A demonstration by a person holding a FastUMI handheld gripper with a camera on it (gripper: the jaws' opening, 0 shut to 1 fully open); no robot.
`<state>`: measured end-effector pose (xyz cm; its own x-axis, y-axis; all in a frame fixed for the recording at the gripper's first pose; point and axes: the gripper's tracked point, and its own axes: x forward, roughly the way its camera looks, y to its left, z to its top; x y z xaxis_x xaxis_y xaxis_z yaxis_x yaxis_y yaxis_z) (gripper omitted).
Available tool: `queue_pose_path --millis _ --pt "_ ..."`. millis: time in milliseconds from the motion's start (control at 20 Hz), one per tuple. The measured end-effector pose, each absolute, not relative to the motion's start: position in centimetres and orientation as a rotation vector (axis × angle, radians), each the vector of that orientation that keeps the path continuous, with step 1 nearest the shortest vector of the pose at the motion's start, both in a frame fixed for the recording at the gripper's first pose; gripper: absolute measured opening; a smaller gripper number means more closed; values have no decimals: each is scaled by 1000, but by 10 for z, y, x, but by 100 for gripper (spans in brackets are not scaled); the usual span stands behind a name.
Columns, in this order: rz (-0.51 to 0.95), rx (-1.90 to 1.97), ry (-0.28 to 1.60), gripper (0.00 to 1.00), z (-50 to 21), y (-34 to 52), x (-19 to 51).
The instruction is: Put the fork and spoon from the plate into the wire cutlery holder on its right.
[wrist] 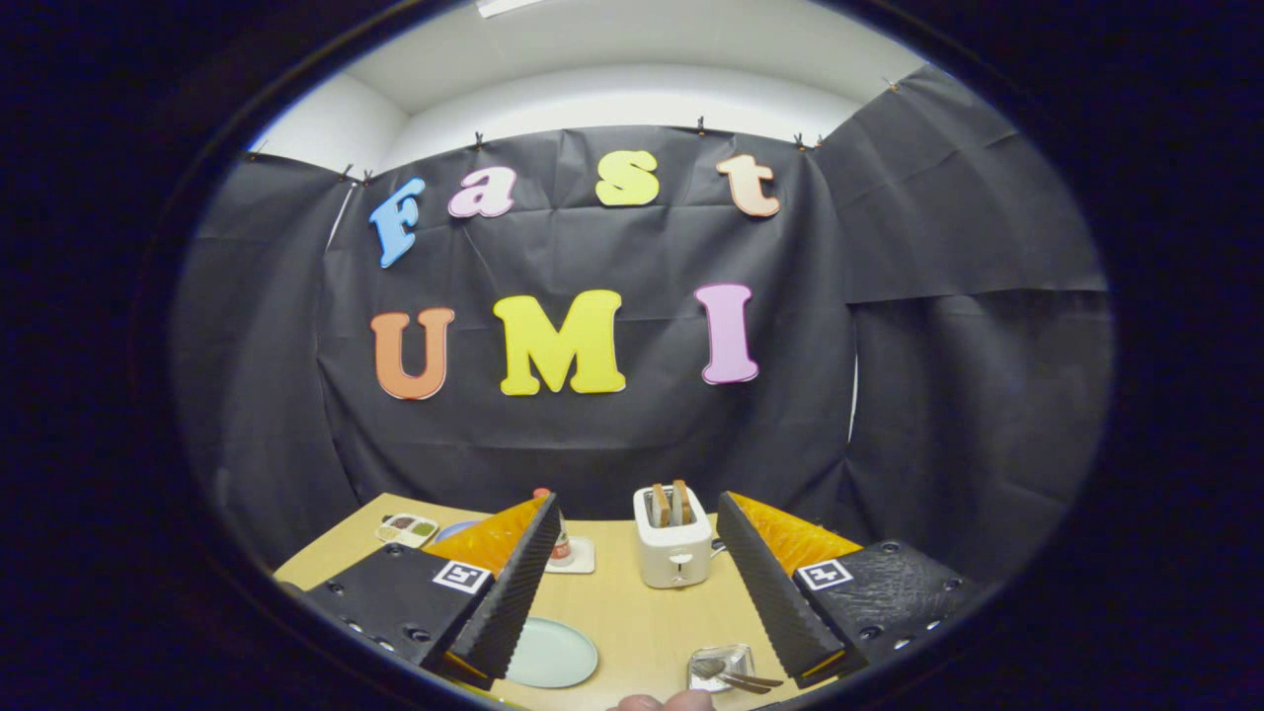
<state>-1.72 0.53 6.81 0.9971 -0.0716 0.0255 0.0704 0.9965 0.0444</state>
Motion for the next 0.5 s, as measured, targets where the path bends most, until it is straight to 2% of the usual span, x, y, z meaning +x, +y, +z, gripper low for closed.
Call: queue_pose_path --millis 500 --pt "-78 56 -6 96 62 2 -3"
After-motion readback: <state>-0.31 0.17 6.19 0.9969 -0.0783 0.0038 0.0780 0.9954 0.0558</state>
